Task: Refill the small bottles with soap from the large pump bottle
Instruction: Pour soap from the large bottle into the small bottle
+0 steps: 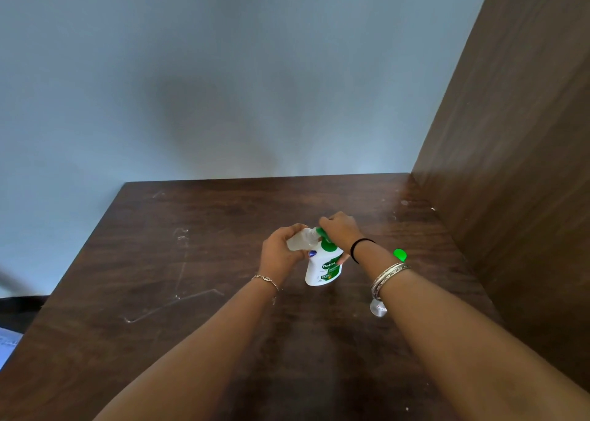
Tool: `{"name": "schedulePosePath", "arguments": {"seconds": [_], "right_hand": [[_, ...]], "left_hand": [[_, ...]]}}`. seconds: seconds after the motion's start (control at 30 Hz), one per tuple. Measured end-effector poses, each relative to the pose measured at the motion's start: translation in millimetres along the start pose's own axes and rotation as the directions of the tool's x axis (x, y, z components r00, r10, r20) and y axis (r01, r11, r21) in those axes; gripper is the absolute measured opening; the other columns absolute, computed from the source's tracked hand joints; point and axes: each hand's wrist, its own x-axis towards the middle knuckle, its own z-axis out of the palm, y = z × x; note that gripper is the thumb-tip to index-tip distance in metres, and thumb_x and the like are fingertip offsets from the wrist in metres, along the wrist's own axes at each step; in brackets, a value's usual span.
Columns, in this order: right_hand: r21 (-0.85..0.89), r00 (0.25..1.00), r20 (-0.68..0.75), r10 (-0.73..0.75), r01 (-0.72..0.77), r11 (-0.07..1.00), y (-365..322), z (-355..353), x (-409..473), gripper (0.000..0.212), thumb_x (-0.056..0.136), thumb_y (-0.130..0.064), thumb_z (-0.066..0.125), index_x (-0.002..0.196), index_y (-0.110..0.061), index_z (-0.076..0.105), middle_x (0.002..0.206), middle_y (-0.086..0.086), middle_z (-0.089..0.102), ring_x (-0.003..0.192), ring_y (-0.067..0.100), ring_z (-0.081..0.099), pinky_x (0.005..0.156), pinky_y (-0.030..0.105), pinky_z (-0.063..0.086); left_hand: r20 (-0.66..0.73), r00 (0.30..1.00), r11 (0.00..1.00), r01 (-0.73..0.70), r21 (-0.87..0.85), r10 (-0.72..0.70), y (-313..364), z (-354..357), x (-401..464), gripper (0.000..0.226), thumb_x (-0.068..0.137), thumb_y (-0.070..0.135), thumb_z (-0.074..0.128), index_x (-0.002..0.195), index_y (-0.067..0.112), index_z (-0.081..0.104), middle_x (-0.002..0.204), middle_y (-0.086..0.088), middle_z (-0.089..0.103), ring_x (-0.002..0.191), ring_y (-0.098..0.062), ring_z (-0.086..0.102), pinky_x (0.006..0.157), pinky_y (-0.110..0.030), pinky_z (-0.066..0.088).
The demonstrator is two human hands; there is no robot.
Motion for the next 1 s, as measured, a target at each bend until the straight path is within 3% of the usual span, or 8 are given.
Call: {"name": "schedulePosePath", "arguments": {"seconds": [0.1, 0.17, 0.27, 0.4, 0.5, 0.67, 1.0], "right_hand": [[0.045, 0.992, 0.105, 0.071, -0.076, 0.996, 0, -5, -1, 0.029, 0.09, -0.03, 0.043, 0.094, -0.004, 0.056, 0.094, 0.016, 0.056, 0.087, 0.033, 0.059, 0.064, 0.041, 0.057], [0.052, 0.986, 0.138, 0.093, -0.101, 0.994, 0, -7, -1, 0.03, 0.09, -0.031, 0.043, 0.097, -0.004, 0.056, 0.097, 0.017, 0.056, 0.087, 0.034, 0.059, 0.058, 0.039, 0.057], [0.045, 0.993, 0.091, 0.076, -0.08, 0.996, 0, -5, 1, 0.027, 0.089, -0.026, 0.042, 0.091, -0.003, 0.056, 0.092, 0.016, 0.055, 0.085, 0.034, 0.06, 0.045, 0.033, 0.054], [-0.027, 0.999, -0.03, -0.035, 0.034, 0.999, 1, 4, 5, 0.035, 0.09, -0.016, 0.042, 0.057, -0.007, 0.045, 0.072, 0.014, 0.051, 0.075, 0.029, 0.052, 0.059, 0.031, 0.042], [-0.058, 0.998, -0.044, -0.049, 0.046, 0.997, 1, 5, 6, 0.04, 0.089, -0.017, 0.044, 0.05, -0.011, 0.041, 0.068, 0.013, 0.05, 0.071, 0.027, 0.049, 0.064, 0.029, 0.037], [0.007, 1.0, 0.014, -0.015, 0.014, 1.0, 2, -1, 2, 0.032, 0.091, -0.026, 0.042, 0.069, -0.006, 0.054, 0.08, 0.013, 0.056, 0.077, 0.03, 0.057, 0.063, 0.038, 0.049], [-0.016, 0.997, 0.074, 0.017, -0.016, 1.0, 2, -4, 1, 0.027, 0.09, -0.027, 0.042, 0.077, -0.008, 0.056, 0.092, 0.017, 0.059, 0.077, 0.028, 0.058, 0.052, 0.025, 0.047]], "left_hand": [[0.001, 1.0, 1.0, -0.005, -0.031, 0.005, 3, 0, 1, 0.046, 0.067, 0.005, 0.076, 0.111, 0.014, 0.063, 0.108, -0.003, 0.065, 0.093, -0.01, 0.057, 0.071, -0.006, 0.04], [0.0, 1.0, 0.999, 0.001, -0.045, -0.001, 3, 1, 2, 0.046, 0.067, 0.005, 0.076, 0.11, 0.014, 0.064, 0.108, -0.004, 0.065, 0.094, -0.01, 0.057, 0.074, -0.01, 0.041], [-0.003, 1.0, 0.998, 0.001, -0.055, -0.001, 4, 1, 0, 0.045, 0.068, 0.004, 0.075, 0.11, 0.012, 0.063, 0.108, -0.004, 0.065, 0.094, -0.01, 0.056, 0.071, -0.005, 0.04], [-0.004, 1.0, 1.0, -0.004, -0.015, 0.004, 1, 2, -2, 0.046, 0.069, 0.005, 0.074, 0.113, 0.011, 0.062, 0.111, -0.006, 0.064, 0.095, -0.01, 0.054, 0.082, -0.018, 0.041], [0.002, 1.0, 1.0, 0.006, -0.005, -0.006, 1, 1, -3, 0.046, 0.07, 0.006, 0.074, 0.114, 0.01, 0.061, 0.111, -0.005, 0.063, 0.094, -0.009, 0.054, 0.082, -0.017, 0.04], [0.009, 1.0, 0.999, 0.001, -0.046, -0.001, -1, -1, -3, 0.047, 0.068, 0.006, 0.076, 0.113, 0.01, 0.062, 0.111, -0.005, 0.064, 0.095, -0.01, 0.056, 0.083, -0.019, 0.041], [0.003, 1.0, 0.997, 0.006, -0.08, -0.006, -3, -3, -1, 0.047, 0.067, 0.007, 0.077, 0.111, 0.012, 0.063, 0.108, -0.004, 0.065, 0.096, -0.013, 0.059, 0.083, -0.021, 0.043]]}}
